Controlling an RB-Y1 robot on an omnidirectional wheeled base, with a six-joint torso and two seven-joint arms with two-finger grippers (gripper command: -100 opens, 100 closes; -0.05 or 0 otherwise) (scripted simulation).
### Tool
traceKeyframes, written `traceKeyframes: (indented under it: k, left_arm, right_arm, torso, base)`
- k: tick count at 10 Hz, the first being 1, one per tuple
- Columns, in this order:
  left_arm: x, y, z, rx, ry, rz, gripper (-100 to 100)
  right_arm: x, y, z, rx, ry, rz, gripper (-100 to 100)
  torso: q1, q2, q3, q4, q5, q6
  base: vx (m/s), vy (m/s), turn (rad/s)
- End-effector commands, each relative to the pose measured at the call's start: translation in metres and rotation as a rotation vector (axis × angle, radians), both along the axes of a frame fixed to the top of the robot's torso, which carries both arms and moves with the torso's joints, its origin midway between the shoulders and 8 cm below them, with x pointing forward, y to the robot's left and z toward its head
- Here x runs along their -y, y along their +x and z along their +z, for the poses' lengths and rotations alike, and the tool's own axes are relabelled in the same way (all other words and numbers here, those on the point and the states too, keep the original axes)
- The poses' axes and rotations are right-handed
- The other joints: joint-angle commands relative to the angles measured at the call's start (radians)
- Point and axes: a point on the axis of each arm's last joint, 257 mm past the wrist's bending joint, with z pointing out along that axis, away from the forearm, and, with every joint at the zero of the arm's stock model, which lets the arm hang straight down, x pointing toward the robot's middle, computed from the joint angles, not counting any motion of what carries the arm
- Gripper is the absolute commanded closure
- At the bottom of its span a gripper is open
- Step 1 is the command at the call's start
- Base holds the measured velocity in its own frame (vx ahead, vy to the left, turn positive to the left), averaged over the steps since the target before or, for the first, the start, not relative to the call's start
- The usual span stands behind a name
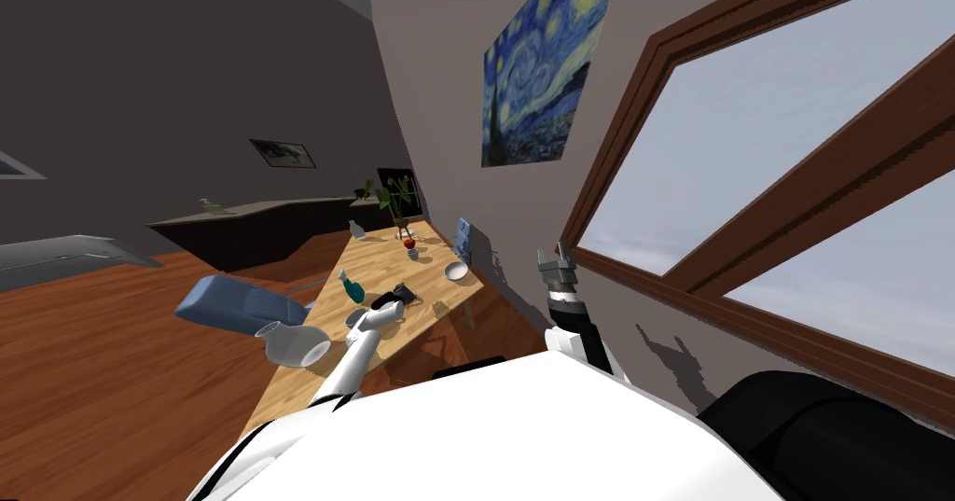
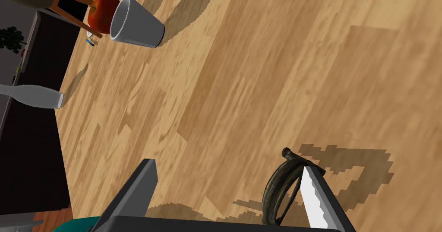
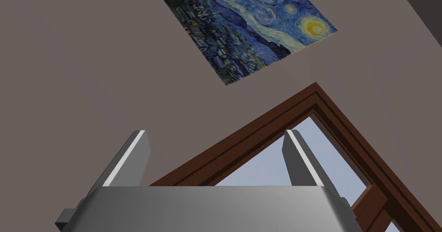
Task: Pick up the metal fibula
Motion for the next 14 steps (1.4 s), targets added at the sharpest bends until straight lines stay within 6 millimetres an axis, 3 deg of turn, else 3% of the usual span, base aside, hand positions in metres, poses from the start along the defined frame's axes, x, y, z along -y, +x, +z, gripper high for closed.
traceKeyframes:
  k: [1,3,4,5,8,9,10,12,13,14]
  left_arm:
    - [-0.003,-0.006,-0.012,-0.038,-0.013,0.01,-100]
    - [-0.009,-0.024,-0.039,-0.122,-0.039,0.031,-100]
    - [-0.009,-0.024,-0.039,-0.122,-0.039,0.031,-100]
    - [-0.011,-0.038,-0.055,-0.169,-0.049,0.041,-100]
    - [-0.011,-0.041,-0.059,-0.18,-0.051,0.043,-100]
    - [-0.011,-0.042,-0.06,-0.18,-0.051,0.043,0]
    - [-0.007,-0.048,-0.068,-0.18,-0.051,0.042,-100]
    - [-0.006,-0.049,-0.072,-0.183,-0.052,0.043,-100]
    - [-0.006,-0.049,-0.072,-0.18,-0.051,0.042,100]
    - [-0.006,-0.049,-0.072,-0.18,-0.051,0.042,100]
  right_arm:
    - [0.0,0.0,0.0,0.0,0.0,0.0,0]
    - [0.0,0.0,0.0,0.0,0.0,0.0,0]
    - [0.0,0.0,0.0,0.0,0.0,0.0,0]
    - [0.0,0.0,0.0,0.0,0.0,0.0,0]
    - [0.0,0.0,0.0,0.0,0.0,0.0,0]
    - [0.0,0.0,0.0,0.0,0.0,0.0,0]
    - [0.0,0.0,0.0,0.0,0.0,0.0,0]
    - [0.0,0.0,0.0,0.0,0.0,0.0,0]
    - [0.0,0.0,0.0,0.0,0.0,0.0,0]
    - [0.0,0.0,0.0,0.0,0.0,0.0,0]
  torso:
    - [0.0,0.0,0.0,0.0,0.0,0.0]
    - [0.001,-0.001,0.0,0.0,0.0,0.0]
    - [0.002,-0.002,-0.001,0.0,0.0,0.0]
    - [0.002,-0.002,-0.001,0.0,0.0,0.0]
    - [0.0,-0.001,-0.001,0.0,0.0,0.0]
    - [0.0,0.0,0.0,0.0,0.0,0.0]
    - [-0.001,0.0,0.0,0.0,0.0,0.0]
    - [0.001,-0.006,-0.003,-0.001,0.0,0.0]
    - [0.0,-0.004,-0.002,-0.001,0.0,0.0]
    - [0.0,-0.001,-0.001,0.0,0.0,0.0]
  base:
    - [0.008,0.013,0.021]
    - [0.03,0.031,0.028]
    - [0.034,0.03,0.021]
    - [0.036,0.027,0.02]
    - [0.018,0.011,0.004]
    - [0.0,0.0,0.0]
    - [0.05,0.032,0.003]
    - [0.092,0.026,-0.002]
    - [0.009,0.003,0.0]
    - [0.0,0.0,0.0]
